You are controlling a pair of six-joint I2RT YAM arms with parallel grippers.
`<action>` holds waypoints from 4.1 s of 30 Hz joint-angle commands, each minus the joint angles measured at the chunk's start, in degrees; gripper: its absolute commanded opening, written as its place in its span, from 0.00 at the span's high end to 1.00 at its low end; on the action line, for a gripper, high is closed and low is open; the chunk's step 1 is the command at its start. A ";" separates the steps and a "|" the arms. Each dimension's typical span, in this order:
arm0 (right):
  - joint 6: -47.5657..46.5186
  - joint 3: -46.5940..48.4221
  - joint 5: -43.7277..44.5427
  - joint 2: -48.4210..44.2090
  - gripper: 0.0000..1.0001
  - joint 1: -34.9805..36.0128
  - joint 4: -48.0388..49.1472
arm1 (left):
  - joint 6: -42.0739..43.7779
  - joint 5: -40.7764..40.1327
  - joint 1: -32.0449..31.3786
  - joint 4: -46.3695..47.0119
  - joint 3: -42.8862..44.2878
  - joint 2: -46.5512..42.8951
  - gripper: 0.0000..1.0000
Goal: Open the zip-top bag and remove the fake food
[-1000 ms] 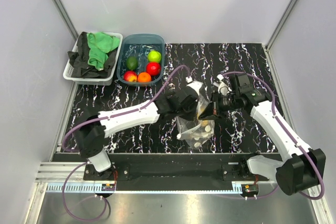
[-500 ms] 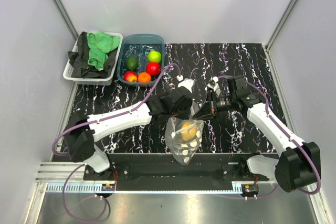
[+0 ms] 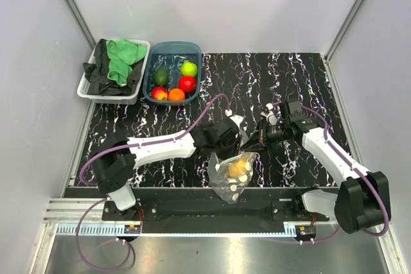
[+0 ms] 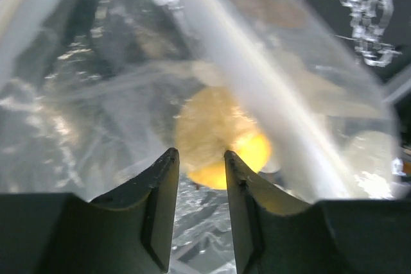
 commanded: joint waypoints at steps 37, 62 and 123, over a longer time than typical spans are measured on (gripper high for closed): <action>-0.63 1.42 4.25 -3.40 1.00 -0.42 -2.55 | 5.05 10.15 -2.51 7.60 1.38 5.73 0.15; -0.46 1.51 5.13 -4.19 1.00 -0.42 -2.47 | 5.58 18.91 -3.66 2.93 5.17 3.97 0.40; -4.33 6.34 1.97 3.45 1.00 -1.03 5.27 | 3.47 10.21 2.85 3.53 9.30 8.62 0.30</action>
